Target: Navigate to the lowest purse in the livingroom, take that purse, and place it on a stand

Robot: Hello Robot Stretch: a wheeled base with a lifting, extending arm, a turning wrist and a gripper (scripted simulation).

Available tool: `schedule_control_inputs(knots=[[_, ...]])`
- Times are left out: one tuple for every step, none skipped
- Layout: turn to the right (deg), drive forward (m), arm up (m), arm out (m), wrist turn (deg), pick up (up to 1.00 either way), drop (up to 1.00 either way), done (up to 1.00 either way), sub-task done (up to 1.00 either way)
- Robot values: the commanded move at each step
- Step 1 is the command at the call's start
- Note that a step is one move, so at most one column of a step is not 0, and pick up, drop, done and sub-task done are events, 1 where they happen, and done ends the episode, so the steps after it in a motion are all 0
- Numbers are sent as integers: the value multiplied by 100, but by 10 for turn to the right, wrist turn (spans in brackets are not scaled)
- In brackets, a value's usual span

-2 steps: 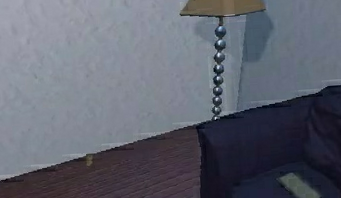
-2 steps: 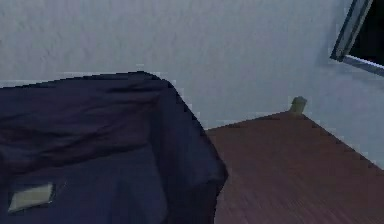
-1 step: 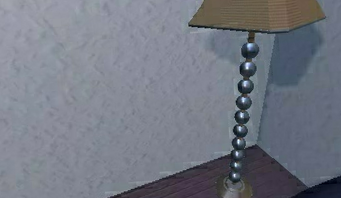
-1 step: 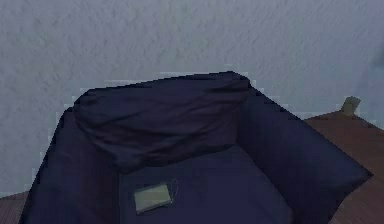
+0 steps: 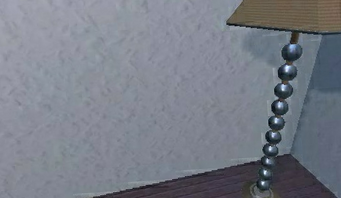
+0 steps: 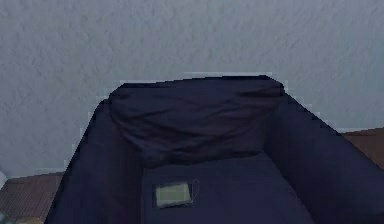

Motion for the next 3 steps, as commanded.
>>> schedule_control_inputs(knots=[[0,0,50,0,0,0,0,0,0],[0,0,4,0,0,0,0,0,0],[0,0,0,32,0,0,0,0,0]])
